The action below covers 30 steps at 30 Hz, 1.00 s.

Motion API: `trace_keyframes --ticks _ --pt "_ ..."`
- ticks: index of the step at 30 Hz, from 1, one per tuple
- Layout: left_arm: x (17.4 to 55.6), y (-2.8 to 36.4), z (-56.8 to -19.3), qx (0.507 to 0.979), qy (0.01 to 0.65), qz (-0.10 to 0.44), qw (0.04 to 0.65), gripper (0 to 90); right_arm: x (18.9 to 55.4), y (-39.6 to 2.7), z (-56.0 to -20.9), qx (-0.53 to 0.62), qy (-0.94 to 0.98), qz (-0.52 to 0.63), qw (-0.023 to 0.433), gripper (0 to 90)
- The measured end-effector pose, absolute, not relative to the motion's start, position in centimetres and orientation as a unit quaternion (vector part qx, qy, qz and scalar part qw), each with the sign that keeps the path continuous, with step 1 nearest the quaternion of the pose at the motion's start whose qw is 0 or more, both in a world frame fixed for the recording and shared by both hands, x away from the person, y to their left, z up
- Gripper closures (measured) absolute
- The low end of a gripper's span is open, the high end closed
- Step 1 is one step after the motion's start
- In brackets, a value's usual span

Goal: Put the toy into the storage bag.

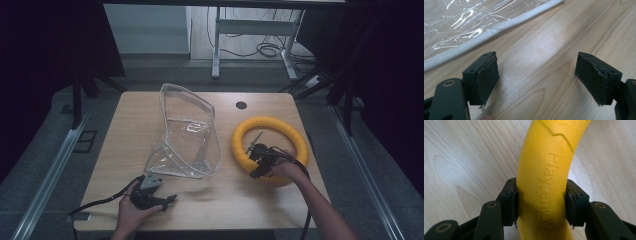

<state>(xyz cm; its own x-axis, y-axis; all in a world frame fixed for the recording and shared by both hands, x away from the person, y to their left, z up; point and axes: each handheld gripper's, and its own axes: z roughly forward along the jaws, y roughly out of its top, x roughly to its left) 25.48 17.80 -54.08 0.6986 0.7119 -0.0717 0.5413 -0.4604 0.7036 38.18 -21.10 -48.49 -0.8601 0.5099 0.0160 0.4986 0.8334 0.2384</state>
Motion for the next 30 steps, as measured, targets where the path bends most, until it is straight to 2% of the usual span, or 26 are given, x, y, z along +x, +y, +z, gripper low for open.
trace_keyframes --ticks 20,30 --pt "25.5 17.8 -54.1 0.848 0.370 0.118 0.361 19.0 38.2 -22.5 -44.6 0.281 0.941 0.180 0.055 52.0" --pt "25.5 17.8 -54.1 0.848 0.370 0.118 0.361 19.0 38.1 -23.6 -41.8 0.291 0.922 0.249 0.064 52.2"
